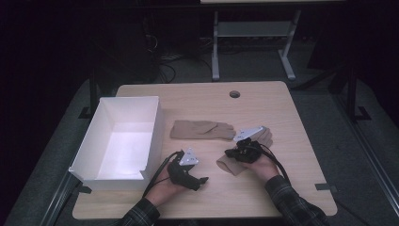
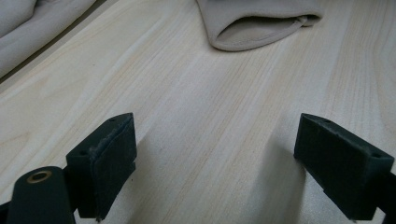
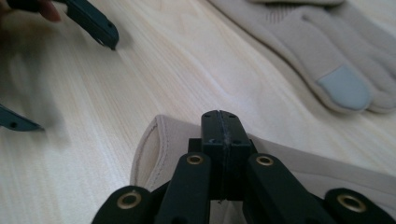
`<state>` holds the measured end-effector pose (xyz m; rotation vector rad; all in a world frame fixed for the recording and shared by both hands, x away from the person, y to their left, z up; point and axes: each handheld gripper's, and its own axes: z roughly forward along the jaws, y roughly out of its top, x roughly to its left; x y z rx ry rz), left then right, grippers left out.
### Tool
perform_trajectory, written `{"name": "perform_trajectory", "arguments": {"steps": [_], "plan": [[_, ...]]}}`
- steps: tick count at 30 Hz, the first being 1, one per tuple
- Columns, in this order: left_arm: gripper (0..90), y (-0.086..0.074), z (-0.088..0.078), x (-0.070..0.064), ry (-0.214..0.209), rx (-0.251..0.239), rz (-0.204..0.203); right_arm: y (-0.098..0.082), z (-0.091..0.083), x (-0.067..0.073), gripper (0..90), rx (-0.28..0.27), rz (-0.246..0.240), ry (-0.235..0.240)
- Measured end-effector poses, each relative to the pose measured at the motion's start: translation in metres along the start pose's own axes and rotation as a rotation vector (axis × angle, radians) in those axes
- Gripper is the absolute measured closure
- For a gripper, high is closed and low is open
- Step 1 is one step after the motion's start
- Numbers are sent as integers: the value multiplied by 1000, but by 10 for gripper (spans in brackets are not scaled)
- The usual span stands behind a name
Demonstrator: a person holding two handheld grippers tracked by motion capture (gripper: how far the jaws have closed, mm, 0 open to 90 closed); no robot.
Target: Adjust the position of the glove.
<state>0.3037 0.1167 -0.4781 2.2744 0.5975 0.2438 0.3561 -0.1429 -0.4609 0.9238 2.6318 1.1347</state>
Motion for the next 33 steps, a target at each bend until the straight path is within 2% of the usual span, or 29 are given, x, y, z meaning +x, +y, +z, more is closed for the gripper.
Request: {"name": "perform_trajectory", "arguments": {"steps": [2,4,7,12,18,33], "plan": [[124,0,0,0,0,0,0,-2,5,1,897,22,-7,0],[124,0,0,0,0,0,0,-3,6,0,897,24,-17,-6],[124,0,0,0,0,1,-1,-4,6,-1,898,21,8,6],[124,0,0,0,0,1,-1,-5,5,0,898,24,-3,4],[124,0,0,-1,4,0,-3,-11,-3,1,898,42,-8,5],[124,0,0,0,5,-3,6,-40,-35,-1,897,72,30,14]]}}
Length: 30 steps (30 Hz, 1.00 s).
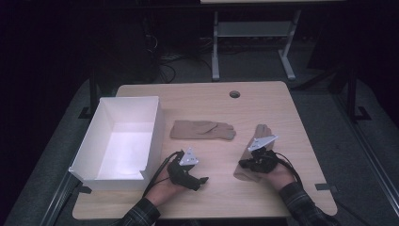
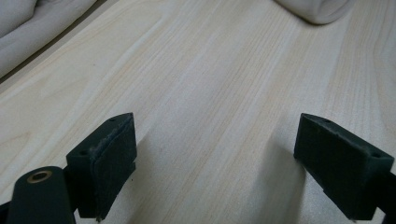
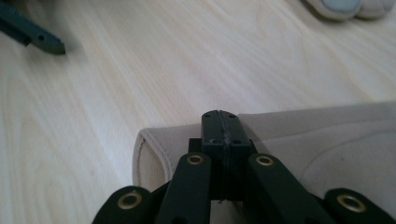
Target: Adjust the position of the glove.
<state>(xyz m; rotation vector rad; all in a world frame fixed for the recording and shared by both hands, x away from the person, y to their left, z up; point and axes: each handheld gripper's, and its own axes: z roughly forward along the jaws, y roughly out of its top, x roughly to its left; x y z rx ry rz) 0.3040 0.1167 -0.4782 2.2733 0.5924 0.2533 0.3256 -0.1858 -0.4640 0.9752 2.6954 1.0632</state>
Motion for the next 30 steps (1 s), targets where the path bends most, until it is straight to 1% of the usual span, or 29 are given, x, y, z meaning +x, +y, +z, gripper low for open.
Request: {"name": "perform_trajectory", "arguments": {"steps": [7,9,11,12,13,16,19,21,22,25,26,27,29,30], "plan": [[125,0,0,-1,-1,0,-8,-18,-17,0,898,17,21,3],[125,0,0,-1,0,0,-12,-24,-23,1,897,25,20,0],[124,0,0,-1,0,1,-12,-28,-27,1,897,27,27,-2],[125,0,0,-1,0,1,-11,-35,-32,0,898,23,33,0],[125,0,0,-1,0,-6,-18,-35,-32,0,898,23,33,0],[124,0,0,-1,0,4,-6,-44,-39,0,897,17,48,3],[125,0,0,-1,0,5,-5,-50,-44,1,897,18,45,-1],[125,0,0,0,0,5,-5,-49,-44,2,897,19,45,-5],[125,0,0,0,0,5,-5,-48,-44,2,897,16,28,-10],[124,0,0,-1,-1,-1,-12,-42,-48,1,897,-8,25,-20],[124,0,0,-1,-2,-5,-18,-39,-50,-2,897,-21,26,-34],[124,0,0,-1,-1,0,-10,-37,-51,-5,897,-34,30,-47],[124,0,0,0,2,0,1,-34,-54,-12,897,-44,29,-71],[124,0,0,-1,-1,0,-9,-32,-55,-16,897,-44,38,-87]]}}
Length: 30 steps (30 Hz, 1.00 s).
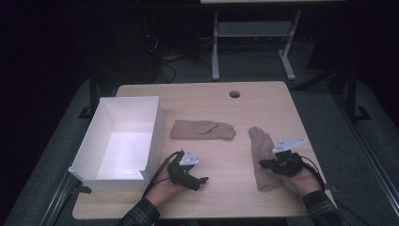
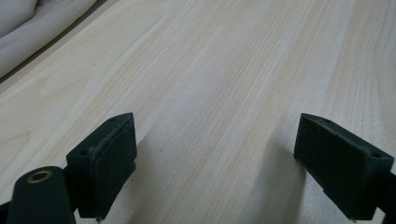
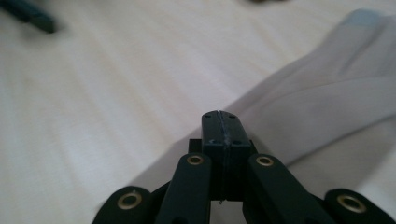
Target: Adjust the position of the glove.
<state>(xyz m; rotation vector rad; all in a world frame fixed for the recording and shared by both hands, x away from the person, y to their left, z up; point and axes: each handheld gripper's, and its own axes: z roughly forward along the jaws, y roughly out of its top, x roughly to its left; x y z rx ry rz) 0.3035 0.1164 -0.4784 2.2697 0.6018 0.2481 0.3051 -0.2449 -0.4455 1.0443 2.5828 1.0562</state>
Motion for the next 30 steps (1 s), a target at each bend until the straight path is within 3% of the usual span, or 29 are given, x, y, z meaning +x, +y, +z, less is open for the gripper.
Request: {"name": "perform_trajectory", "arguments": {"steps": [5,13,15,17,19,23,30], "plan": [[124,0,0,0,1,1,1,5,2,-20,898,-21,28,-43],[125,0,0,0,2,3,-1,12,17,-41,898,11,26,-91],[125,0,0,0,2,1,0,11,25,-43,899,29,25,-93],[125,0,0,0,2,1,0,10,26,-47,899,13,55,-68],[125,0,0,0,2,1,0,9,26,-48,900,8,70,-64],[125,0,0,0,2,2,-2,9,25,-43,900,18,52,-68],[125,0,0,0,2,1,0,5,22,-24,900,35,45,-62]]}}
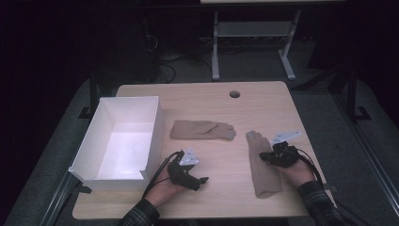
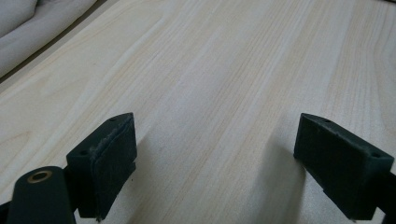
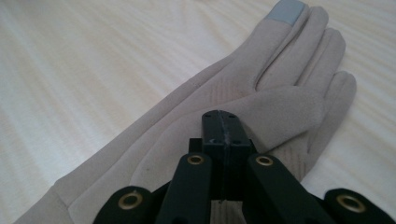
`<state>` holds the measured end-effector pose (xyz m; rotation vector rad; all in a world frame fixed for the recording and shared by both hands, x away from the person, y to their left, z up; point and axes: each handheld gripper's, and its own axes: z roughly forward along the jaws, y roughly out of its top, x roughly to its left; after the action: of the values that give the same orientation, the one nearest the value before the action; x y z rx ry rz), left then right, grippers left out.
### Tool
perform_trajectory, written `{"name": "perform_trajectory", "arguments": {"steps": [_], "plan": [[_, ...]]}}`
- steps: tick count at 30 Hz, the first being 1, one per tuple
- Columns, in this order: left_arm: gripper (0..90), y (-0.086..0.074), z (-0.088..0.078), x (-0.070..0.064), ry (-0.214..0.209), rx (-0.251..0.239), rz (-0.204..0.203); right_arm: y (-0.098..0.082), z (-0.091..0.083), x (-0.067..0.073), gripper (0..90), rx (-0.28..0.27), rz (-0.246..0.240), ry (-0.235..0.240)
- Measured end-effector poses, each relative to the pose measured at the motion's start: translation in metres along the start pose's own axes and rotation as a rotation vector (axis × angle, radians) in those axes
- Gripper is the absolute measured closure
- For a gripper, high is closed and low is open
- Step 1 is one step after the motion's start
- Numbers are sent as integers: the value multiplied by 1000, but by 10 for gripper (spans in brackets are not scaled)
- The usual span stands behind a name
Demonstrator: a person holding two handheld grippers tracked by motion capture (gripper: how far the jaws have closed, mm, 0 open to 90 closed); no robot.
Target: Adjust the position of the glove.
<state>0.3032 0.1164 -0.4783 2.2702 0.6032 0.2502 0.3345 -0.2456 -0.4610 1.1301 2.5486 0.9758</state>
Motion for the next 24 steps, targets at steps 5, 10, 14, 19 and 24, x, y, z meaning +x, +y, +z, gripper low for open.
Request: {"name": "perform_trajectory", "arguments": {"steps": [5,10,14,19,24], "plan": [[125,0,0,0,0,0,0,-7,-5,12,900,8,10,6],[125,0,0,0,0,0,-3,-14,-10,25,900,16,2,10],[125,0,0,0,0,-1,-2,-13,-12,26,867,2,-18,8],[124,0,0,0,0,0,5,-10,-26,20,745,-89,10,-24],[124,0,0,0,-1,-1,0,-18,-30,2,584,-109,54,-84]]}}
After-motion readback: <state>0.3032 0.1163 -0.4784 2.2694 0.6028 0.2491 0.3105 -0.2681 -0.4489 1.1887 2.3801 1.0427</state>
